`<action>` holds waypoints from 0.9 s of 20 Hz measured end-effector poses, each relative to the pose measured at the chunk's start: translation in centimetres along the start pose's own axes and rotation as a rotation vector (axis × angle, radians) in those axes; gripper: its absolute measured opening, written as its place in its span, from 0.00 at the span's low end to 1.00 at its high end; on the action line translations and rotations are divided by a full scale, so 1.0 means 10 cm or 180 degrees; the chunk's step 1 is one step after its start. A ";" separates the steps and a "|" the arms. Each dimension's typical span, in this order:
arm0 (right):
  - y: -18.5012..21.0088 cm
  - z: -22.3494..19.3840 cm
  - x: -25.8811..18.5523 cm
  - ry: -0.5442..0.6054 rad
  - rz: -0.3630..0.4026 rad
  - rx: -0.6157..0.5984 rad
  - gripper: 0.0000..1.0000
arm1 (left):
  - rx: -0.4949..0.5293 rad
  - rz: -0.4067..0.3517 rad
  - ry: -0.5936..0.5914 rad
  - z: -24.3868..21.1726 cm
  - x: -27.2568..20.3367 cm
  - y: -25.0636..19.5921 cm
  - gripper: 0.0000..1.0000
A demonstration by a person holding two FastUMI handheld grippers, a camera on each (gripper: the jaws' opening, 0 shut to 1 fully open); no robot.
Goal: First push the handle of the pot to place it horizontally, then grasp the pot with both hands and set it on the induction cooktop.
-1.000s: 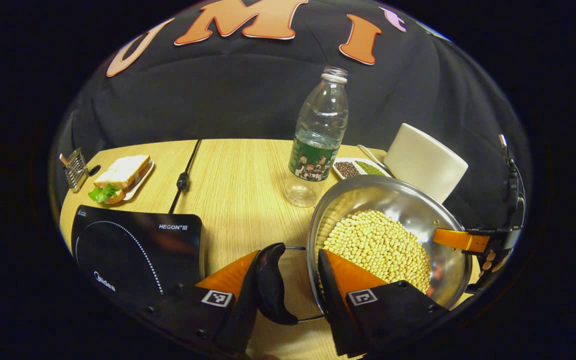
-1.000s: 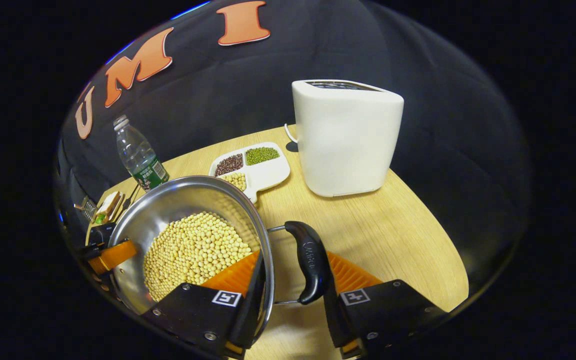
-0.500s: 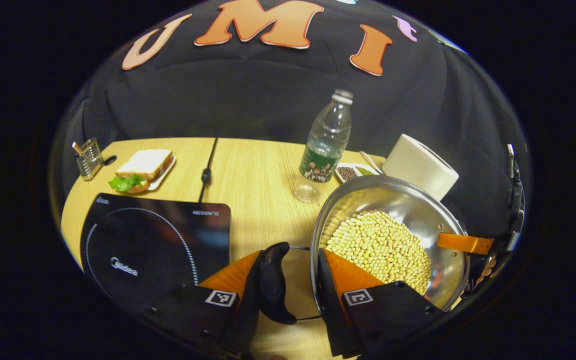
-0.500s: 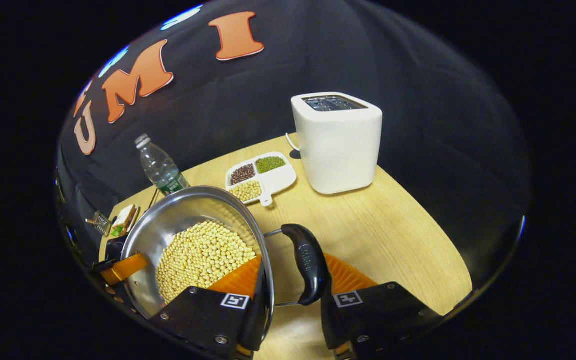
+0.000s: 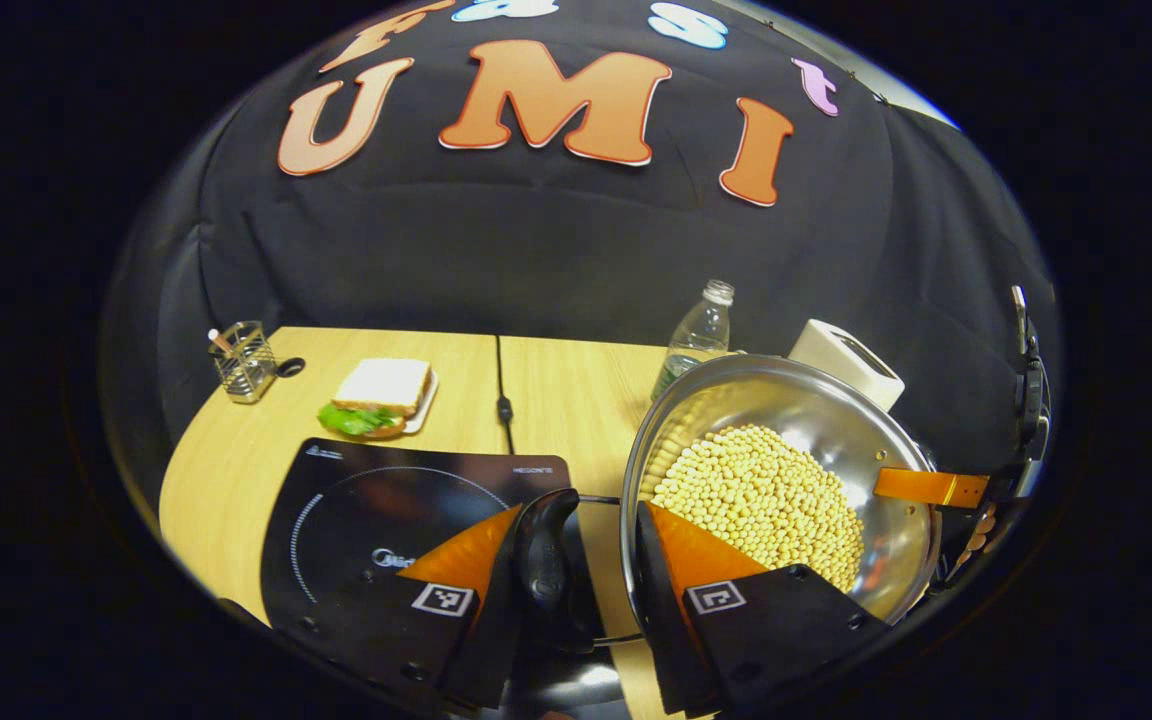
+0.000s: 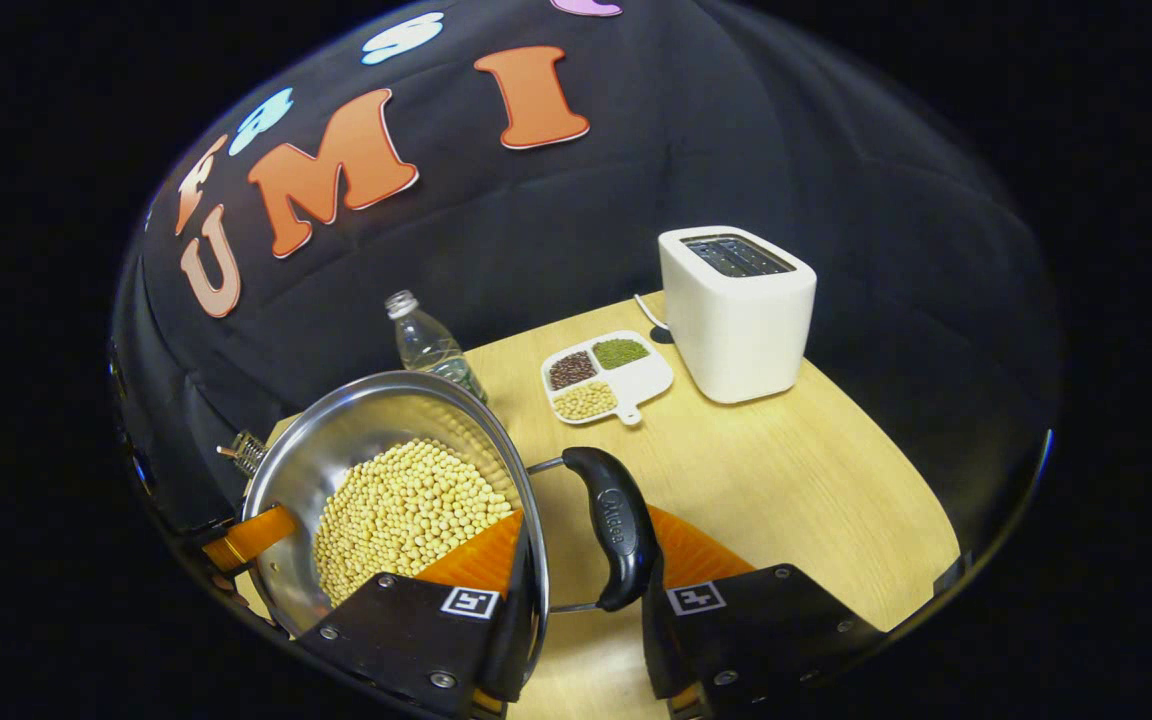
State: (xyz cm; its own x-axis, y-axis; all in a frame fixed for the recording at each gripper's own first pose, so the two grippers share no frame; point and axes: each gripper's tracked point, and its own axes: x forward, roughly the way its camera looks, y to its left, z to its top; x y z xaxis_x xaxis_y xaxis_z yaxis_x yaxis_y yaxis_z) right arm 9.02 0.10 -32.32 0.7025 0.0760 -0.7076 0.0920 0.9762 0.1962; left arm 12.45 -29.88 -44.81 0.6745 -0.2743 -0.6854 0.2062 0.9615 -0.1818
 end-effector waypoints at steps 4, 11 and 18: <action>0.38 -0.05 -0.04 0.0005 0.0066 -0.0069 0.47 | -0.0046 0.0092 0.0002 0.07 -0.19 0.17 0.60; 1.03 -0.23 -0.03 0.0081 0.0209 -0.0123 0.47 | -0.0131 0.0271 0.0007 0.21 -0.59 0.34 0.63; 1.63 -0.51 0.10 0.0207 0.0340 -0.0217 0.47 | -0.0192 0.0468 0.0107 0.38 -0.99 0.46 0.63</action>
